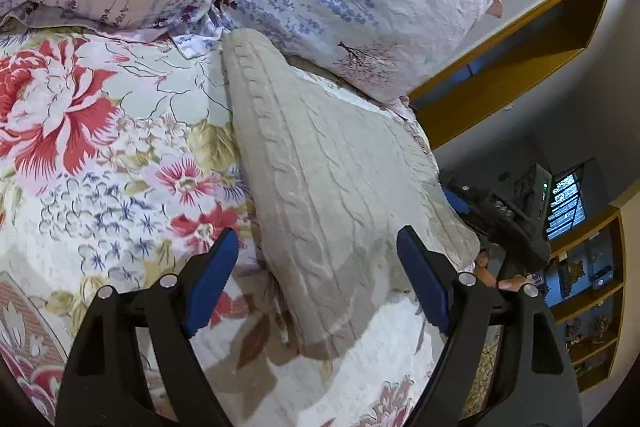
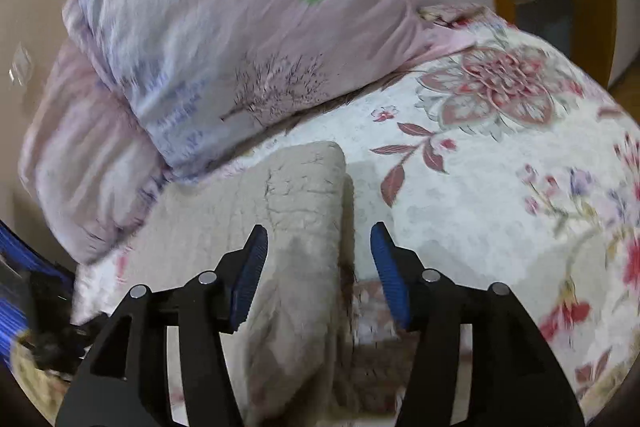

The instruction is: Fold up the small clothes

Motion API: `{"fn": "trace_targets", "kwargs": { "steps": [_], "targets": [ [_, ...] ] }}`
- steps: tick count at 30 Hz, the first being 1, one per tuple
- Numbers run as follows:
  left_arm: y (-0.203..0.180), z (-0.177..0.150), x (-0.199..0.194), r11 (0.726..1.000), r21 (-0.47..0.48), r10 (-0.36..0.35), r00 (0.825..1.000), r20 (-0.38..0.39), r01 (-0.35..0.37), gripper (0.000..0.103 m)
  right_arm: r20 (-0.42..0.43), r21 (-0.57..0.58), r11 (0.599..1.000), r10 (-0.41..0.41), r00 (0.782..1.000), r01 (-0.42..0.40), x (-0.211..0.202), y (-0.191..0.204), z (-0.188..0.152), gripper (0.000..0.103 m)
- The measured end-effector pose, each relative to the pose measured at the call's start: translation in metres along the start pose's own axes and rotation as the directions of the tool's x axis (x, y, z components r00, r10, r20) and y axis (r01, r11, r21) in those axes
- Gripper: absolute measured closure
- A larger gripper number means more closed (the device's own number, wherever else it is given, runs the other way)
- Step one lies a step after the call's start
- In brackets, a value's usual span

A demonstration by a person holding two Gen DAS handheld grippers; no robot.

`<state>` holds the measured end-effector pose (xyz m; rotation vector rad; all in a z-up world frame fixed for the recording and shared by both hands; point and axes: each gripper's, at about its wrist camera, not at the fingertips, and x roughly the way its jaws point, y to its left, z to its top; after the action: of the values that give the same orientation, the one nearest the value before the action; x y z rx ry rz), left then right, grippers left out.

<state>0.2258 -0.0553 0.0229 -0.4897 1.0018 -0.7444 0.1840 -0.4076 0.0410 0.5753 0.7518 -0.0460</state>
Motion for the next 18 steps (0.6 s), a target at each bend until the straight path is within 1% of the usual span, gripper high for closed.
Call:
{"fn": "trace_targets", "kwargs": {
  "steps": [2,4,8,14,16,18],
  "targets": [
    [0.0,-0.004,-0.004,1.0,-0.007,-0.006,1.0,0.002,0.006,0.022,-0.011,0.04,0.997,0.067,0.998,-0.066,-0.013,-0.009,-0.004,0.047],
    [0.001,-0.008,-0.006,1.0,-0.021,-0.01,1.0,-0.001,0.01,0.022,-0.025,0.058,0.992,0.11,0.994,-0.109,-0.023,-0.014,-0.014,0.047],
    [0.0,-0.017,-0.007,1.0,-0.026,-0.009,1.0,-0.021,0.009,0.023,-0.042,0.057,0.989,0.141,0.989,-0.139,-0.034,-0.017,-0.032,0.047],
    [0.0,-0.027,-0.008,0.999,-0.042,-0.007,0.999,-0.031,0.005,0.023,-0.019,0.018,0.984,0.179,0.984,-0.179,-0.052,-0.009,-0.045,0.049],
    [0.0,-0.029,-0.008,0.999,-0.048,-0.009,0.999,-0.035,0.008,0.026,-0.015,-0.004,0.981,0.193,0.981,-0.193,-0.055,-0.003,-0.048,0.049],
    [-0.002,-0.032,-0.006,0.999,-0.049,-0.01,0.999,-0.042,0.008,0.029,-0.019,-0.027,0.982,0.184,0.983,-0.185,-0.054,0.001,-0.051,0.051]
  ]
}}
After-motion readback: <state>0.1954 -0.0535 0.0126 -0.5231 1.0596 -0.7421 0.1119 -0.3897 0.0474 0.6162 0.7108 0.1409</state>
